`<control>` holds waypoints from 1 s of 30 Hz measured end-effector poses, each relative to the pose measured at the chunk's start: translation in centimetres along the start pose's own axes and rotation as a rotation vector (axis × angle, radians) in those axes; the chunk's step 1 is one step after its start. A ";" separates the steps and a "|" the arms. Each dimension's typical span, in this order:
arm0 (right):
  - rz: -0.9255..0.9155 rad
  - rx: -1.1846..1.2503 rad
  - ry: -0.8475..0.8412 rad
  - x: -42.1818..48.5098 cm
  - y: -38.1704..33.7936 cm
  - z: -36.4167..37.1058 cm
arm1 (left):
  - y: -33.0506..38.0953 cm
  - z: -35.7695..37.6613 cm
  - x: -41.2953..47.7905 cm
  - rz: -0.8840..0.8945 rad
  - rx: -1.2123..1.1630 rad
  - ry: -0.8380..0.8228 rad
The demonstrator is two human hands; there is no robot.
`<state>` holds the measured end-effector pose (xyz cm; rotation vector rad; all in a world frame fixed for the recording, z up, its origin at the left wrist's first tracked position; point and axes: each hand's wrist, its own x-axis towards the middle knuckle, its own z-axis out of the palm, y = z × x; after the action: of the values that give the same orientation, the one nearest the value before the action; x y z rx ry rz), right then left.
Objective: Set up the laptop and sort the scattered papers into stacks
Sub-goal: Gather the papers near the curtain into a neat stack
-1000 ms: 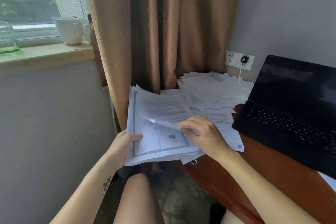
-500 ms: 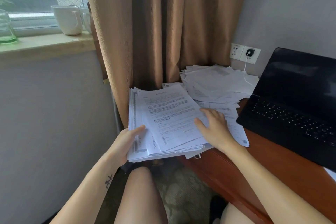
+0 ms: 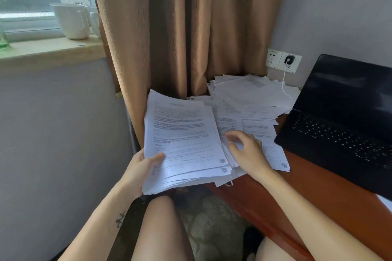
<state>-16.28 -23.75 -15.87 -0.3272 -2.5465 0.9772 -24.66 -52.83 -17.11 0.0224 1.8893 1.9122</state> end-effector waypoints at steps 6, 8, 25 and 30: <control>-0.126 -0.006 -0.236 0.8 0.4 -0.8 | -0.1 -3.9 0.0 0.054 -0.018 0.154; -0.134 -0.087 -0.283 1.1 0.2 -0.6 | 0.0 -4.8 0.1 0.051 -0.029 0.193; -0.614 -0.518 0.085 2.3 -0.6 0.5 | 1.0 -9.9 -0.3 0.085 -0.055 0.268; -0.438 -0.336 0.261 2.8 -1.0 -0.4 | 1.0 -9.4 -0.7 0.082 -0.074 0.235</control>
<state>-18.73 -23.26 -14.19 0.0187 -2.3844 0.3229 -27.33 -61.88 -16.53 -0.1572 1.9917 2.1191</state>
